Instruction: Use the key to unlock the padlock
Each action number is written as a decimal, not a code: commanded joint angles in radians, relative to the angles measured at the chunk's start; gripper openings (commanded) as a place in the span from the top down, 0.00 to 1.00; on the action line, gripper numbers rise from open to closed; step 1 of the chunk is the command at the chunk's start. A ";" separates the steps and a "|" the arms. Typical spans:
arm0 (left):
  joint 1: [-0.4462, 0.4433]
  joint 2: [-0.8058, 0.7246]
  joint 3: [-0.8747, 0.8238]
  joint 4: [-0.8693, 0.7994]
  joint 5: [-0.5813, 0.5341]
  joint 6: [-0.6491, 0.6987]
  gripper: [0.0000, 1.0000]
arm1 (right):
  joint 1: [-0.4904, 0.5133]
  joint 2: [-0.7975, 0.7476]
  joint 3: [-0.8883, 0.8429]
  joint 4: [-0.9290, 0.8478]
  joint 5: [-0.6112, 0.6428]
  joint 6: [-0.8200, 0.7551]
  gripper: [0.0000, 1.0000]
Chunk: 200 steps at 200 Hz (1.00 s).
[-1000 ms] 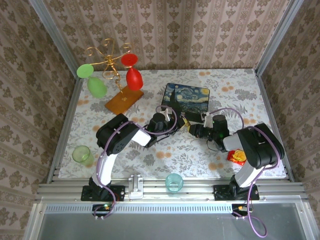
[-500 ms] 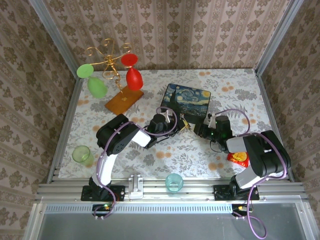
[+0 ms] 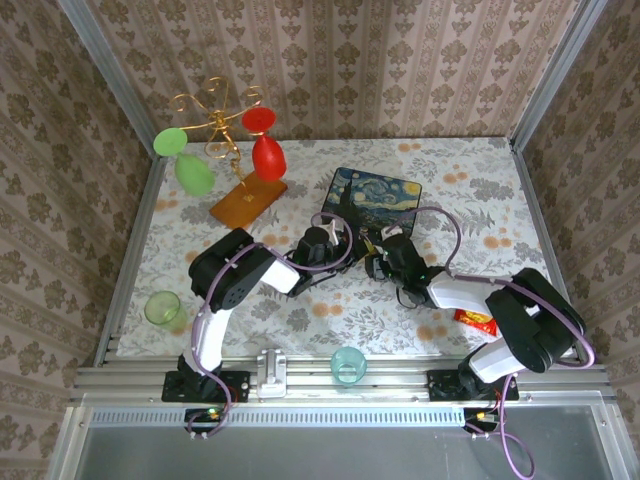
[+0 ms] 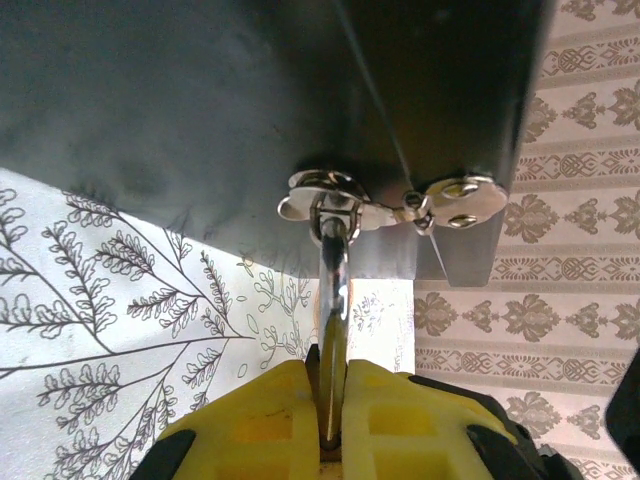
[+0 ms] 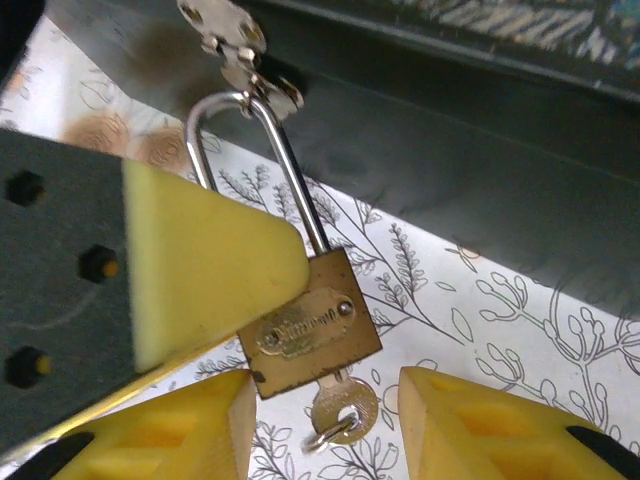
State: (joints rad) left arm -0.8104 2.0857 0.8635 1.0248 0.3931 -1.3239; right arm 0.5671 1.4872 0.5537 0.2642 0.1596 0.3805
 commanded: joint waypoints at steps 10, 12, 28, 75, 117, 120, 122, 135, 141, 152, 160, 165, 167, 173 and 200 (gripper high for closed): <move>0.012 -0.039 -0.024 0.010 0.024 0.015 1.00 | 0.010 0.005 -0.010 -0.015 0.083 -0.067 0.58; 0.012 -0.038 -0.024 0.012 0.025 0.014 1.00 | 0.011 0.008 -0.009 -0.017 0.087 -0.068 0.58; 0.014 -0.039 -0.025 0.013 0.029 0.012 1.00 | 0.030 0.026 0.000 -0.010 0.123 -0.080 0.60; 0.015 -0.049 -0.024 0.014 0.036 0.011 1.00 | 0.108 0.092 0.055 -0.017 0.282 -0.133 0.74; 0.005 -0.041 -0.028 0.019 0.036 0.002 1.00 | 0.115 0.065 0.052 0.014 0.309 -0.152 0.77; 0.004 -0.040 -0.027 0.021 0.036 0.000 1.00 | 0.115 0.065 0.052 0.019 0.302 -0.155 0.77; 0.002 -0.038 -0.028 0.024 0.035 -0.002 1.00 | 0.115 0.065 0.053 0.023 0.300 -0.159 0.78; 0.003 -0.031 -0.032 0.047 0.034 -0.018 1.00 | 0.114 0.078 0.054 0.041 0.277 -0.174 0.85; 0.002 -0.029 -0.034 0.055 0.034 -0.023 1.00 | 0.113 0.085 0.058 0.044 0.268 -0.180 0.88; 0.003 -0.030 -0.039 0.058 0.033 -0.025 1.00 | 0.108 0.090 0.058 0.059 0.229 -0.191 0.93; 0.002 -0.035 -0.041 0.054 0.035 -0.023 1.00 | 0.100 0.086 0.051 0.072 0.189 -0.192 0.95; 0.002 -0.037 -0.044 0.051 0.033 -0.021 1.00 | 0.095 0.083 0.045 0.083 0.161 -0.187 0.96; 0.003 -0.038 -0.045 0.050 0.033 -0.021 1.00 | 0.092 0.082 0.042 0.088 0.151 -0.185 0.96; 0.003 -0.041 -0.048 0.047 0.032 -0.018 1.00 | 0.082 0.075 0.034 0.095 0.120 -0.175 0.96; 0.009 -0.057 -0.065 0.027 0.026 0.004 1.00 | 0.021 0.037 -0.011 0.125 0.004 -0.099 0.98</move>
State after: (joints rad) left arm -0.7975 2.0697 0.8272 1.0485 0.3943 -1.3323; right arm 0.6384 1.5700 0.5720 0.2859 0.2840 0.2165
